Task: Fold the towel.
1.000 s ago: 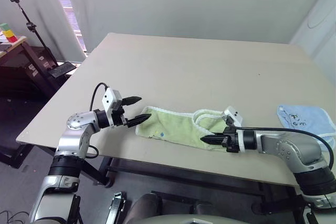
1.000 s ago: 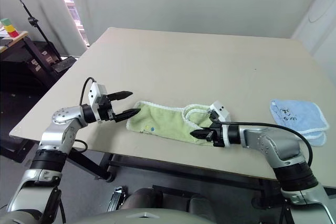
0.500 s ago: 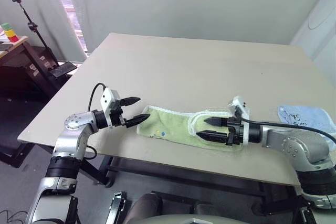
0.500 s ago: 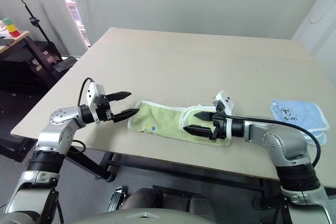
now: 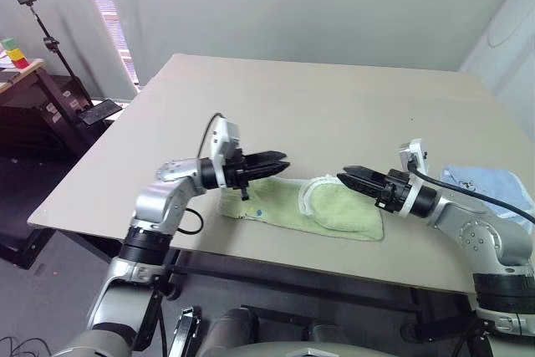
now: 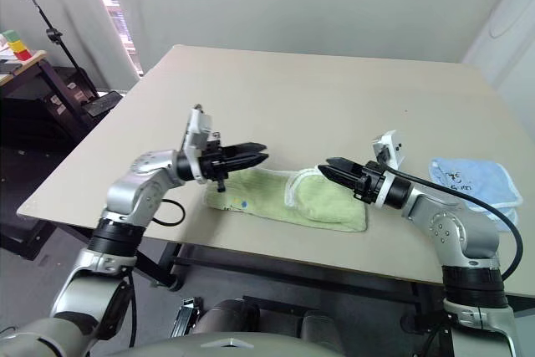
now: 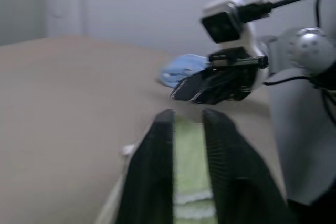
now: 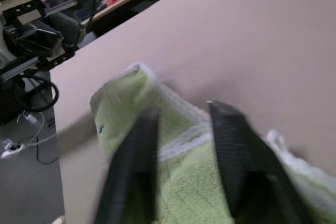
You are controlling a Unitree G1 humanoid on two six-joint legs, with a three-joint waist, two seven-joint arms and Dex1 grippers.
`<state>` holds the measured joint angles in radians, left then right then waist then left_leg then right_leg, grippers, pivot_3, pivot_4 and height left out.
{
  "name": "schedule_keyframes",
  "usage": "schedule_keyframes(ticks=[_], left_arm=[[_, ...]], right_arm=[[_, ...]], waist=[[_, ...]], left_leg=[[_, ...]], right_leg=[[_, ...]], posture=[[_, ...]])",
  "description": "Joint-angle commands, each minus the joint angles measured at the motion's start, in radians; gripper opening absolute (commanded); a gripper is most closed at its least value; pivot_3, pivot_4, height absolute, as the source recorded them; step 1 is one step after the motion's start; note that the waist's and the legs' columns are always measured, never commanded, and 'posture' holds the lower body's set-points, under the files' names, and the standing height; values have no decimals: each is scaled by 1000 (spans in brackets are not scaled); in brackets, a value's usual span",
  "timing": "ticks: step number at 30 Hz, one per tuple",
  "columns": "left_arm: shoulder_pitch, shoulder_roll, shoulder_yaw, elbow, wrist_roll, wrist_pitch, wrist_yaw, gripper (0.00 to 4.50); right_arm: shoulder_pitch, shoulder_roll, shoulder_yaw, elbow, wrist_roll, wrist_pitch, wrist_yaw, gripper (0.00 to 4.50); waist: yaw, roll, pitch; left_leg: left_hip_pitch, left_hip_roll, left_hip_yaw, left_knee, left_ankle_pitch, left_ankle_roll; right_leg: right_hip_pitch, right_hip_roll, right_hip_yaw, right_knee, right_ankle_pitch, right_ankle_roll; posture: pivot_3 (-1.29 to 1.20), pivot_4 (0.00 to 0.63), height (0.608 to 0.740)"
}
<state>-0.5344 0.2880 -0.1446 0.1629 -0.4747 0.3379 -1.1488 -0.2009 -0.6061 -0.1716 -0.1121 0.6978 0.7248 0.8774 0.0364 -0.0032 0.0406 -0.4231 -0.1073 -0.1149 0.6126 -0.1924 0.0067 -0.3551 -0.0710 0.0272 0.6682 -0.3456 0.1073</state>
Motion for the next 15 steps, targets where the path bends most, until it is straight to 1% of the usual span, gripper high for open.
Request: schedule_keyframes(ticks=[1, 2, 5, 12, 14, 15], left_arm=[[-50, -42, -63, 69, 81, -92, -12, 0], [-60, -57, -86, 104, 116, -125, -6, 0], [-79, -105, -117, 193, 154, -167, -13, 0], [-87, -210, -196, 428, 278, -283, -2, 0], [-90, -222, -224, 527, 351, -362, 36, 0], [-83, -224, -233, 552, 368, -390, 29, 0]], right_arm=[[1, 20, 6, -5, -10, -42, 11, 206], [0, 27, 7, 5, -21, -55, 3, 29], [5, 29, 48, 43, -90, -81, -24, 29], [36, 67, 99, 125, -152, -124, -19, 29], [32, 91, 100, 163, -168, -139, -37, 29], [31, 99, 106, 182, -186, -152, -43, 29]], waist=[[1, 0, 0], [2, 0, 0], [2, 0, 0], [2, 0, 0], [0, 0, 0], [0, 0, 0]], left_leg=[[0, 0, 0, 0, 0, 0], [0, 0, 0, 0, 0, 0], [0, 0, 0, 1, 0, 0], [0, 0, 0, 0, 0, 0], [0, 0, 0, 0, 0, 0], [0, 0, 0, 1, 0, 0]], right_leg=[[0, 0, 0, 0, 0, 0], [0, 0, 0, 0, 0, 0], [0, 0, 0, 0, 0, 0], [0, 0, 0, 0, 0, 0], [0, 0, 0, 0, 0, 1], [0, 0, 0, 0, 1, 1]], posture=[[0, 0, 740], [0, 0, 740], [0, 0, 740], [0, 0, 740], [0, 0, 740], [0, 0, 740]])
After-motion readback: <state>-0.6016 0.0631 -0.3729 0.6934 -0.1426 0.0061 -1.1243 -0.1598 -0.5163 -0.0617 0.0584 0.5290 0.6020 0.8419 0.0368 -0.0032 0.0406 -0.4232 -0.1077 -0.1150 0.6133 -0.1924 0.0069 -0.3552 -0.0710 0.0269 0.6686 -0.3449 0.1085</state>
